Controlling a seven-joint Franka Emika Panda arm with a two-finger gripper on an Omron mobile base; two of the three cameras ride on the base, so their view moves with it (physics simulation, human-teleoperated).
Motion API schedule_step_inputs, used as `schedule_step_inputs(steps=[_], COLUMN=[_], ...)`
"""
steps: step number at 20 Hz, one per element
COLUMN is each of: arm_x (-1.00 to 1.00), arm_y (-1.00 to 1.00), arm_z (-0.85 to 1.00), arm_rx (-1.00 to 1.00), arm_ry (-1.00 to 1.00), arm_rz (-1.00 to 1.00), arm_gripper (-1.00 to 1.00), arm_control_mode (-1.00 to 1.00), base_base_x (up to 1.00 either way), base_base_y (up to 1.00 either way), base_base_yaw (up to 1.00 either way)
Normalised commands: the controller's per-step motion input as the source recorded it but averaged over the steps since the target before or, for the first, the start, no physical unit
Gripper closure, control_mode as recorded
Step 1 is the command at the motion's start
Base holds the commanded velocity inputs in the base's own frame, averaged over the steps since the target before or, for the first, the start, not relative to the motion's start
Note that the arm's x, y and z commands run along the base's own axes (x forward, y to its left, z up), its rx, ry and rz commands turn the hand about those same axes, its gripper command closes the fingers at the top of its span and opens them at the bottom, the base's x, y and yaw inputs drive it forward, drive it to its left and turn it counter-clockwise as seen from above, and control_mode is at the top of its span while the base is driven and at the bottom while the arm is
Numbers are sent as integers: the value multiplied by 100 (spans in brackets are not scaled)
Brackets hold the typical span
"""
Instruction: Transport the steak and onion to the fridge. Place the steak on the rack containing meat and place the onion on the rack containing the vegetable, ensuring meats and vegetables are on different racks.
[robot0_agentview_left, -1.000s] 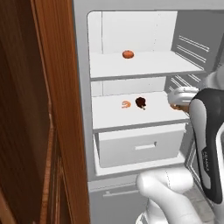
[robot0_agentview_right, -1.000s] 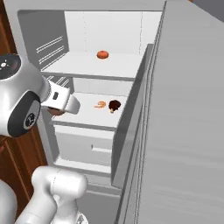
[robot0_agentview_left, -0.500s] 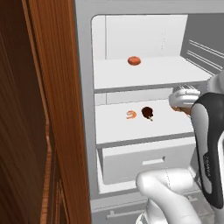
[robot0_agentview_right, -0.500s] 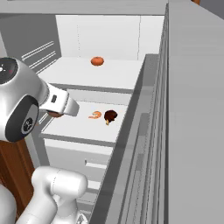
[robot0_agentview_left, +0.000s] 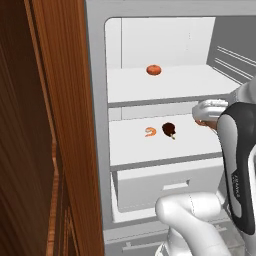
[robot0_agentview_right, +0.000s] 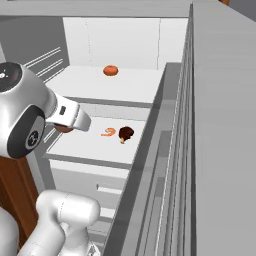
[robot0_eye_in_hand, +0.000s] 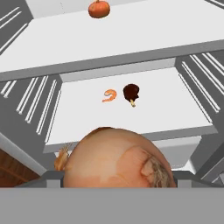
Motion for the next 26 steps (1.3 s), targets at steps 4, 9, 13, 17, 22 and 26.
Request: schedule_step_inputs(steps=[4, 9, 13, 17, 22, 26], arm_x=[0, 3, 0, 11, 67, 83], arm_y=[0, 0, 0, 0, 0, 0], arm_z=[0, 21, 61, 61, 22, 0], arm_rx=[0, 0, 0, 0, 0, 0], arm_ry=[0, -5, -19, -13, -6, -10], arm_rz=[0, -4, -10, -9, -1, 0], arm_gripper=[100, 100, 100, 100, 100, 100], arm_control_mode=[100, -100, -100, -100, -100, -100], base_base_x=[100, 56, 0, 0, 0, 0], base_base_y=[0, 0, 0, 0, 0, 0], base_base_yaw=[-10, -8, 0, 0, 0, 0])
